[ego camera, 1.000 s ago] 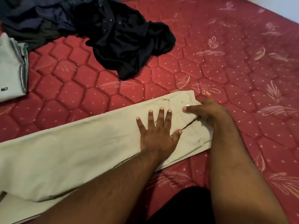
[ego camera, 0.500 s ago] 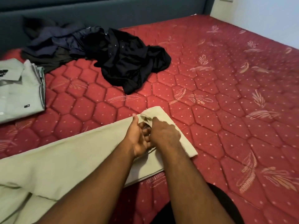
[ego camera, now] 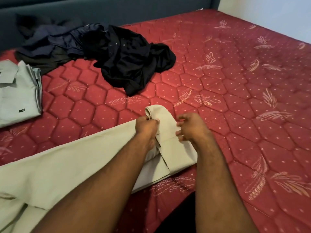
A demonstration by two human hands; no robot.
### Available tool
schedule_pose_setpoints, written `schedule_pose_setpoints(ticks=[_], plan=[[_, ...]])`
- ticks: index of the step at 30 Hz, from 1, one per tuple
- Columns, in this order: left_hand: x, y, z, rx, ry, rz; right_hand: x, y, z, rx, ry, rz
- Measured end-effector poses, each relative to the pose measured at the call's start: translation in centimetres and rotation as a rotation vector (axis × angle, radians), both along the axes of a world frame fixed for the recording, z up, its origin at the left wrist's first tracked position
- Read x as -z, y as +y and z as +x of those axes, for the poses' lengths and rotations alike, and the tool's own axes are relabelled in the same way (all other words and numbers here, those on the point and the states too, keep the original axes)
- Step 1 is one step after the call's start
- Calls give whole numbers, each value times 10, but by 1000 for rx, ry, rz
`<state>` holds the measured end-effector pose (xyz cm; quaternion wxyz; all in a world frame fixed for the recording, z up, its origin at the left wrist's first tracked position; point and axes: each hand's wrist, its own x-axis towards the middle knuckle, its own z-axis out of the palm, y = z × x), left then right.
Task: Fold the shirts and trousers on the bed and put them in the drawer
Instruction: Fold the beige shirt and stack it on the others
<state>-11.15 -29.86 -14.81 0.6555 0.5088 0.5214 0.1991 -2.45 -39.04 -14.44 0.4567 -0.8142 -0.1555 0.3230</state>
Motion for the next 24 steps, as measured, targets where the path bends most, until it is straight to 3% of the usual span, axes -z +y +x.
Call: schedule_pose_setpoints(ticks=[3,7,9,10,12,15,16,18,21,24], plan=[[-9,15,8,42,-1,-12,0,-12,20,93,-198,-99],[5,21,-2,95,115,0,8,-8,23,-46,25,-253],[16,19,-12,76,50,-11,10,-6,24,-141,53,-322],[20,17,-15,43,8,49,10,-4,25,-181,47,-338],[20,9,-22,41,77,427,9,-3,28,-243,45,-367],[28,-6,-29,373,474,1069,10,2,25,-238,73,-373],[37,-9,-29,554,623,1137,12,3,24,-219,63,-368],[57,-14,-31,747,777,1072,14,6,19,-183,27,-361],[65,-19,-33,650,804,1167,21,11,14,-76,-27,-284],[50,-19,-17,458,587,1303,8,6,20,97,-326,-232]])
